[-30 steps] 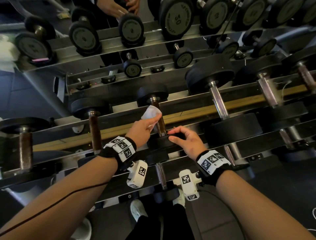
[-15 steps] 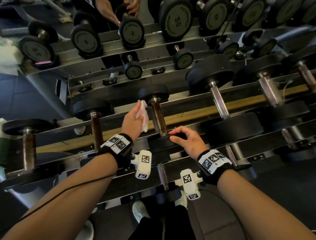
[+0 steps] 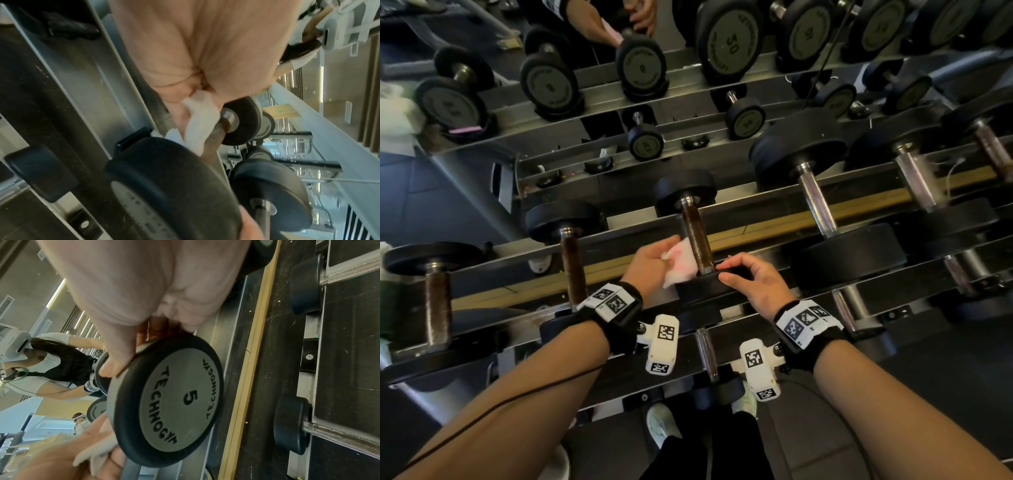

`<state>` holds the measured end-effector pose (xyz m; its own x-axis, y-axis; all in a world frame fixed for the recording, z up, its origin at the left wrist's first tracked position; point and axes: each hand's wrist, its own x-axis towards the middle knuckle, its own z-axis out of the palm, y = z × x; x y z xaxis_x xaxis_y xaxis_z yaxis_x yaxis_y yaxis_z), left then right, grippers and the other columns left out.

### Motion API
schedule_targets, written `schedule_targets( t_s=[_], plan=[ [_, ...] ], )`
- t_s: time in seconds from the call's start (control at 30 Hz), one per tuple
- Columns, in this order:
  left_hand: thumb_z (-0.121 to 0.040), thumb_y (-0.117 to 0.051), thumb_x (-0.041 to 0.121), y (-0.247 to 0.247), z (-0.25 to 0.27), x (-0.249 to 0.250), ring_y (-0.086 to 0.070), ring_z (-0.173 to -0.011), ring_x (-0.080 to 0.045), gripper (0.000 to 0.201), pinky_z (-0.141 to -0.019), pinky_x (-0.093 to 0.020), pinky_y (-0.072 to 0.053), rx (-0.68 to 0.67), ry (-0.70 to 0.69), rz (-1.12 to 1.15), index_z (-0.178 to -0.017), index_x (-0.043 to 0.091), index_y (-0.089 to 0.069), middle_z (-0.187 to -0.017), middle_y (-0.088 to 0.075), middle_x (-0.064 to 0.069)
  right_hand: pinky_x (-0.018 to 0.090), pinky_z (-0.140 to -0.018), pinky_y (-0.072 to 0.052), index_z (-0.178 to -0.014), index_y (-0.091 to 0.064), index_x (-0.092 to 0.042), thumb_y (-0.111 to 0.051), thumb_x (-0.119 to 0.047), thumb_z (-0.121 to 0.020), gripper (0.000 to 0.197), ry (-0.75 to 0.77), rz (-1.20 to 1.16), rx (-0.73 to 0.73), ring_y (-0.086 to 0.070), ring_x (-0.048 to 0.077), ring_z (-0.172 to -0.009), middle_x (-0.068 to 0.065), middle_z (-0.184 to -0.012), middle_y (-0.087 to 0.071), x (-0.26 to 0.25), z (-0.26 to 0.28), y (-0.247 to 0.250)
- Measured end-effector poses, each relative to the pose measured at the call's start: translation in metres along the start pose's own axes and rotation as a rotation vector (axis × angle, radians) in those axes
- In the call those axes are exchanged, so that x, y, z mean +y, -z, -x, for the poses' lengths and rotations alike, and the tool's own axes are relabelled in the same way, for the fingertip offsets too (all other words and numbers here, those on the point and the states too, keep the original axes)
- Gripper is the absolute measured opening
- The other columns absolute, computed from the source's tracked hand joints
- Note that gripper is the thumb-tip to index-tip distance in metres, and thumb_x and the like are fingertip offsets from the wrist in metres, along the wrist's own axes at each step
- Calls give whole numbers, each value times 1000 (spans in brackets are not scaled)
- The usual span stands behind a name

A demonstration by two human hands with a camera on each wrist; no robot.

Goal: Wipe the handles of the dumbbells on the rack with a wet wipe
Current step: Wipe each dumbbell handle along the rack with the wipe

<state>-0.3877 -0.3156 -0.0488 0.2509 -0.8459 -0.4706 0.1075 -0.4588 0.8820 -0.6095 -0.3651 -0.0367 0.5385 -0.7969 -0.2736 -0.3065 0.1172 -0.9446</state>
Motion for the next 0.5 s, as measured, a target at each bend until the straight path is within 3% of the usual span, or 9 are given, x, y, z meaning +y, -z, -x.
schedule_targets(
  t_s=[0.07,0.13,0.27,0.4,0.5],
  plan=[
    [-100,-48,3,1,-9,7,-62,-114,-24,49,-100,-45,-51,93,-30,47,-144,24,-47,-135,-58,-11,16,-78,-46,-98,-69,-34,-70,-25,-88,13,-9,3,2,-64,-1,-93,-19,-97,-69,0,-1,1],
    [-101,-46,7,-7,-14,16,-60,-118,-21,51,-102,-44,-49,115,-61,28,-146,29,-44,-138,-56,-7,20,-80,-46,-98,-69,-34,-71,-25,-88,14,-12,0,1,-65,-1,-94,-18,-98,-69,1,0,1],
    [-103,-42,11,-30,-8,20,-55,-121,-13,53,-100,-38,-49,49,-63,2,-149,38,-38,-143,-50,1,18,-80,-45,-98,-69,-35,-71,-26,-88,14,-22,9,-3,-64,-3,-94,-18,-99,-69,1,-2,2],
    [-102,-42,7,-22,3,16,-58,-122,-24,48,-104,-49,-48,-59,56,-65,-144,29,-49,-136,-59,-7,11,-75,-47,-98,-70,-31,-71,-24,-87,13,-22,-2,-13,-66,0,-93,-14,-99,-71,-1,-3,2],
    [-97,-46,-1,-6,2,22,-63,-110,-18,50,-84,-37,-57,-112,147,-145,-138,26,-55,-125,-63,-3,9,-73,-48,-98,-70,-30,-71,-25,-87,12,-19,-15,-15,-66,1,-92,-13,-99,-71,-3,-1,1]
  ],
)
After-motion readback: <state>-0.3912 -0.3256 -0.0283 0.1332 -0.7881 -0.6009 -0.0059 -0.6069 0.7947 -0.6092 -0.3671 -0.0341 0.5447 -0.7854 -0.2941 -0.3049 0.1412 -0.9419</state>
